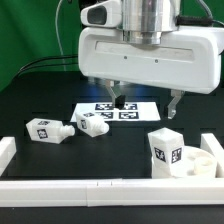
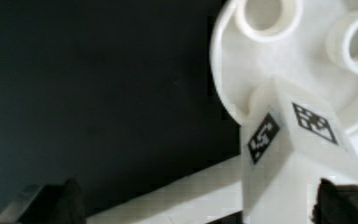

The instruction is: Assemble stool

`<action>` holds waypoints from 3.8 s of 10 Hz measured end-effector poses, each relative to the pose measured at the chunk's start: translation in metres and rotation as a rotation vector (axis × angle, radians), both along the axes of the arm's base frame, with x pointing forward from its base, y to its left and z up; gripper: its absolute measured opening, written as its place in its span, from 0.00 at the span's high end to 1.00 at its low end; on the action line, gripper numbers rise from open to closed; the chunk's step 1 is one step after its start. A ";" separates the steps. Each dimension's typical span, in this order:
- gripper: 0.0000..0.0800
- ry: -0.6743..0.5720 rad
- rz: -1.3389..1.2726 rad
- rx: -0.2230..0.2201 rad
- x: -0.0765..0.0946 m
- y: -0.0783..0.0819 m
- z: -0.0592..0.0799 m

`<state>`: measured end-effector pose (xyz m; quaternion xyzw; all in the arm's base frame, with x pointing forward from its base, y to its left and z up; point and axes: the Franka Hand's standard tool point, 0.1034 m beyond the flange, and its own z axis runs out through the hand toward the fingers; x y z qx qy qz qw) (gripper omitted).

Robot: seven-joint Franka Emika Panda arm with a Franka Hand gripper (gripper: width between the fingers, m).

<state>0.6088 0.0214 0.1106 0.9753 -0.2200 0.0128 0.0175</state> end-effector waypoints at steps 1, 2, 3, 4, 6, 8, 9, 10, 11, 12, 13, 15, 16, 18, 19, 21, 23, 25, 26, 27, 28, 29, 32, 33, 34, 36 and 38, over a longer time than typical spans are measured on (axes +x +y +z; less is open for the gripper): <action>0.19 0.004 0.066 -0.001 -0.001 -0.001 -0.001; 0.19 0.023 0.179 0.004 -0.012 -0.009 -0.006; 0.19 0.048 0.244 0.011 -0.028 -0.018 -0.009; 0.19 0.063 0.295 0.019 -0.042 -0.026 -0.007; 0.19 0.071 0.431 0.028 -0.057 -0.032 -0.005; 0.19 0.075 0.564 0.029 -0.057 -0.033 -0.006; 0.19 0.082 0.619 0.035 -0.059 -0.034 -0.007; 0.19 0.109 0.672 0.049 -0.067 -0.041 -0.011; 0.19 0.134 0.749 0.067 -0.081 -0.047 -0.015; 0.19 0.132 0.832 0.068 -0.095 -0.056 -0.020; 0.19 0.115 0.870 0.058 -0.117 -0.067 -0.027; 0.19 0.118 0.860 0.060 -0.121 -0.069 -0.029; 0.19 0.119 0.860 0.060 -0.122 -0.069 -0.029; 0.19 0.117 0.849 0.054 -0.137 -0.075 -0.040; 0.19 0.123 0.847 0.050 -0.160 -0.081 -0.052; 0.19 0.154 0.839 0.054 -0.187 -0.084 -0.070; 0.19 0.172 0.835 0.050 -0.193 -0.086 -0.083; 0.19 0.184 0.834 0.049 -0.196 -0.080 -0.092; 0.19 0.184 0.831 0.049 -0.196 -0.081 -0.092; 0.32 0.185 0.831 0.049 -0.196 -0.081 -0.092; 0.32 0.185 0.831 0.049 -0.196 -0.081 -0.092; 0.58 0.185 0.836 0.049 -0.196 -0.081 -0.092; 0.59 0.133 0.974 0.038 -0.195 -0.038 -0.082; 0.59 0.114 1.126 0.023 -0.191 -0.027 -0.074; 0.59 0.106 1.225 0.008 -0.188 -0.042 -0.074; 0.59 0.120 1.318 0.007 -0.190 -0.046 -0.076; 0.59 0.134 1.485 0.000 -0.190 -0.044 -0.076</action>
Offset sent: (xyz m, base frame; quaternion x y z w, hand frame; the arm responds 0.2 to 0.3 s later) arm -0.0665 -0.0284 -0.0009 0.0308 -0.0631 -0.1130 0.9911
